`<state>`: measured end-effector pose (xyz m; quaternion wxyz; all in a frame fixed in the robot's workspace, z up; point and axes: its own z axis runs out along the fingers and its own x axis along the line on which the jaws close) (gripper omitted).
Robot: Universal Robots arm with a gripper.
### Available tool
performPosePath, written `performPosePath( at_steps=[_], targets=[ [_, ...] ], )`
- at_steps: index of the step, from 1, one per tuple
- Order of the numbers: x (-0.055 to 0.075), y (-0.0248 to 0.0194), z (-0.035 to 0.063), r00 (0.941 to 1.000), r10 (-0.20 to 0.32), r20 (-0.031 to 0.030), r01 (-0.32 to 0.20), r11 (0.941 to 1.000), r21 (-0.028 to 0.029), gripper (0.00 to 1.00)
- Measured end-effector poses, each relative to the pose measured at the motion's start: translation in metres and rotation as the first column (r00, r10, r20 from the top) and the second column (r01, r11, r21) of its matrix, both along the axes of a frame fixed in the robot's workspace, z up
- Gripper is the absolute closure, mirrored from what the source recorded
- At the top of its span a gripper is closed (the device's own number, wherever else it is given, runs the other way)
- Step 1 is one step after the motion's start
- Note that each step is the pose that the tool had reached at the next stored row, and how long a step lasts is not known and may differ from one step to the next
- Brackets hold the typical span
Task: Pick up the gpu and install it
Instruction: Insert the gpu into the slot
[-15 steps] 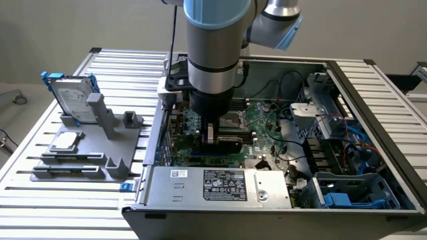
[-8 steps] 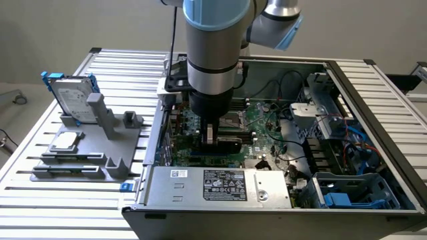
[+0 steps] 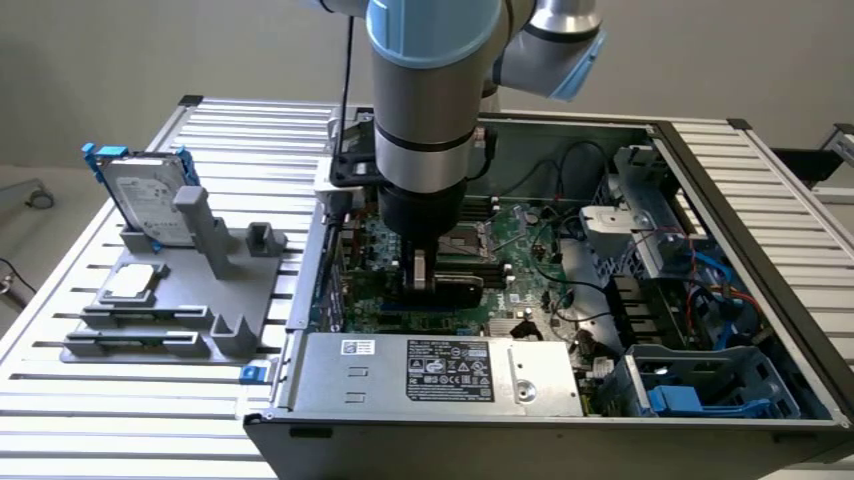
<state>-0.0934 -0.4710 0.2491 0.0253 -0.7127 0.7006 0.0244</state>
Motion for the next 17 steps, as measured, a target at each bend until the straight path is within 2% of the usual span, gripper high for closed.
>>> performPosePath(
  at_steps=[2,7,8,9,11,12,17],
  targets=[
    [0.0000,-0.0004,-0.0005,1.0000,0.000,-0.0002,0.000,1.0000,0.0026,0.73],
    [0.0000,-0.0006,-0.0006,1.0000,0.001,-0.0023,-0.001,1.0000,0.0034,0.73],
    [0.0000,-0.0004,-0.0010,1.0000,0.001,-0.0029,-0.001,1.0000,0.0052,0.73],
    [-0.0001,-0.0004,-0.0012,1.0000,0.000,-0.0030,0.000,1.0000,0.0053,0.67],
    [0.0000,-0.0006,-0.0003,1.0000,0.001,-0.0050,-0.001,1.0000,0.0036,0.67],
    [0.0000,-0.0006,0.0002,1.0000,0.001,-0.0059,-0.001,1.0000,0.0034,0.60],
    [0.0000,-0.0006,0.0079,0.9999,0.001,-0.0107,-0.001,1.0000,0.0035,0.60]
  ],
)
